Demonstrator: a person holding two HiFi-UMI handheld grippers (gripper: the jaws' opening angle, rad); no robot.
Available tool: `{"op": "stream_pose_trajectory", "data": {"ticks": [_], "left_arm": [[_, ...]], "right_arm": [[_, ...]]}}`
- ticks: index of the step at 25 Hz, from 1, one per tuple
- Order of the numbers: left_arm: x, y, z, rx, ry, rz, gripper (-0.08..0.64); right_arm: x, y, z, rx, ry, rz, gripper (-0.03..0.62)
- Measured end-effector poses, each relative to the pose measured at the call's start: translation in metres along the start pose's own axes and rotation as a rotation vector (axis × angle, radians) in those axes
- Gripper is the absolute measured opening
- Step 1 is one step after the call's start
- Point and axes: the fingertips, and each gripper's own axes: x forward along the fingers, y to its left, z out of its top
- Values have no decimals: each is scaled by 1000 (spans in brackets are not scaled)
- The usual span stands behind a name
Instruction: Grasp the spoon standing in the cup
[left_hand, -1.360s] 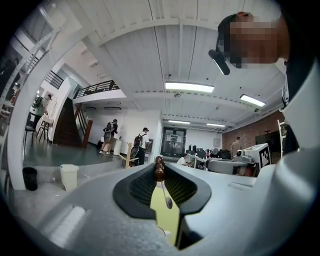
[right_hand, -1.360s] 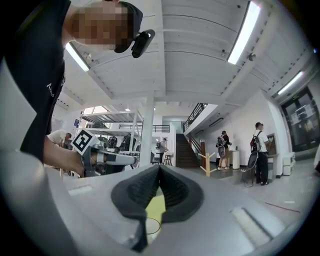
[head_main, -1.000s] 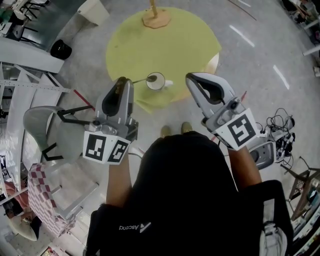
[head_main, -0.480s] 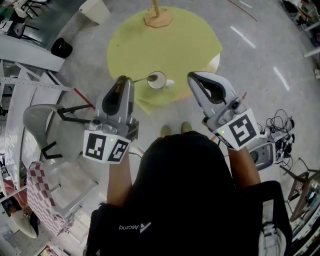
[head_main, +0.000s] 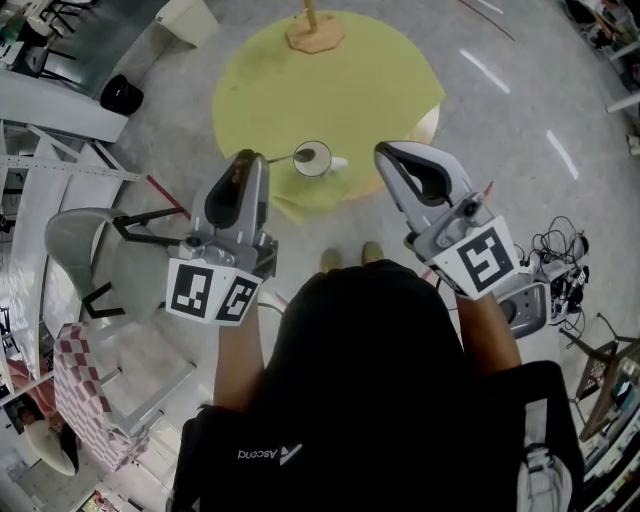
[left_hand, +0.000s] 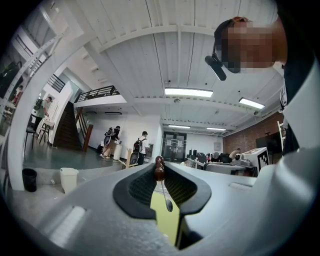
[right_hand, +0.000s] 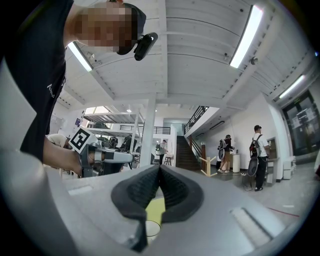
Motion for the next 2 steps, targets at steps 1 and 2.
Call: {"op": "stream_pose_trajectory", "data": {"ticks": [1, 2], "left_arm": [[0, 0, -1, 0, 2, 0, 55], [0, 1, -2, 0, 3, 0, 55]], "right_arm": [[0, 0, -1, 1, 0, 0, 3], [0, 0, -1, 1, 1, 1, 3]]}}
